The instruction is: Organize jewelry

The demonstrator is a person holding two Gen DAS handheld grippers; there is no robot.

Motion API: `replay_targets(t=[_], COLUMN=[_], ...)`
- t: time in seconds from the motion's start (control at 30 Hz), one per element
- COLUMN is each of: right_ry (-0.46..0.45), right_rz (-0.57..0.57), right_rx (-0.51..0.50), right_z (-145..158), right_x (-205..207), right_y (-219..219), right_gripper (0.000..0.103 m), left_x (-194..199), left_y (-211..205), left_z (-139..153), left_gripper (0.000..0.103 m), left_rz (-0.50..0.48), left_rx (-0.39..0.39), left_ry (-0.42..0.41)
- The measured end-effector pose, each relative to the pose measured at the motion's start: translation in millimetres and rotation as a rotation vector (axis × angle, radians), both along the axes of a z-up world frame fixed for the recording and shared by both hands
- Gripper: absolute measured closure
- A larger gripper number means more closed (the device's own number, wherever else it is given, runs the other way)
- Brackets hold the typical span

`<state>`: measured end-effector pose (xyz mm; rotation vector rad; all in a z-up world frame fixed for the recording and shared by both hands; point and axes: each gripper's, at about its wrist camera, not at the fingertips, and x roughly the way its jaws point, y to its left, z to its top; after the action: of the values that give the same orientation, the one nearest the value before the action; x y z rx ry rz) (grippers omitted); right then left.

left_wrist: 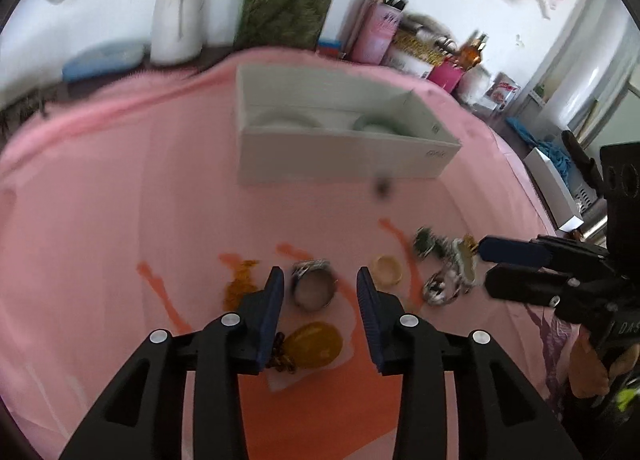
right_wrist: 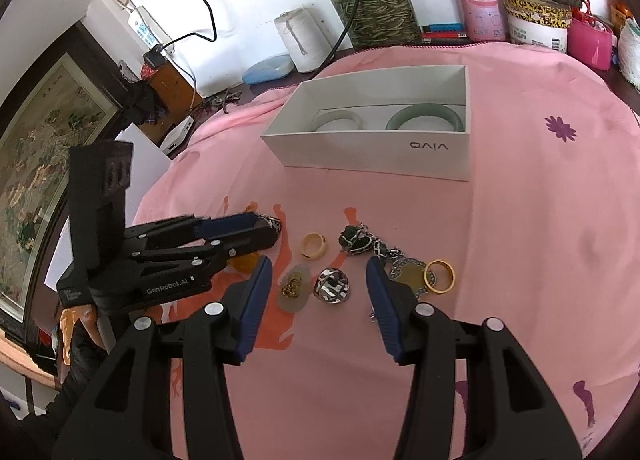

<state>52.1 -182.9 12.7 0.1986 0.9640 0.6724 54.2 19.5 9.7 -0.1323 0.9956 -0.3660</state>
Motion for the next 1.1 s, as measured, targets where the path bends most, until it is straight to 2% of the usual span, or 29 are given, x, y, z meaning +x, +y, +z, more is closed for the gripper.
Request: replay_targets(t=[0.1, 0.17, 0.23, 0.3, 0.43, 0.53, 0.57, 0.6, 0.7, 0.87, 1.1], right_ry=[0.005, 0.004, 0.0, -0.009, -0.017, -0.014, -0.013, -0.011, -0.008, -0.011, 0.001], right_rz=[-0.007, -0.007, -0.001, 0.009, 0.015, 0.013, 0.012, 0.013, 0.019, 0.051, 0.076], right_rx=[0.011, 0.014, 0.013, 0.008, 0.001, 0.002, 0.002, 0.001, -0.002, -0.021, -0.095], right_z=[0.6, 1.3, 2.0, 3.0, 3.9, 3.2, 2.8, 2.3, 1.4, 0.0, -12.8], right_x=[1.3, 1.2, -0.4, -2.9, -4.8, -4.0, -3.7, -3.3, -3.8, -7.7, -5.9], right_y=[-3.6, -4.5, -3.0, -0.7, 2.9, 2.5, 2.5, 2.6, 3.4, 10.6, 21.6], right_gripper=[0.055, 0.055, 0.055, 0.055, 0.055, 0.055, 0.055, 0.055, 0.055, 0.055, 0.055], left_x=[1.6, 4.5, 4.7, 1.4, -1.4, 0.4, 0.4, 0.5, -0.4, 0.2, 2.1], left_y=[17.9, 28.5, 27.5, 17.3, -17.3, -29.6, -30.7, -29.0, -15.4, -2.4, -1.9], left_z=[1.1, 2.4, 3.0, 5.2, 4.1, -3.1, -3.6, -3.2, -2.4, 0.3, -3.2], left_gripper=[0.06, 0.059, 0.059, 0.059, 0.059, 0.062, 0.074, 0.078, 0.078, 0.078, 0.078], left_rz=[0.07, 0.116, 0.109, 0.077, 0.015, 0.017, 0.022, 0.023, 0.04, 0.065, 0.065], left_rx=[0.024, -0.006, -0.039, -0.037, 0.077, 0.159, 0.182, 0.18, 0.115, 0.082, 0.079], left_ry=[0.015, 0.013, 0.016, 0.0, -0.049, -0.07, -0.08, -0.079, -0.059, -0.058, -0.042])
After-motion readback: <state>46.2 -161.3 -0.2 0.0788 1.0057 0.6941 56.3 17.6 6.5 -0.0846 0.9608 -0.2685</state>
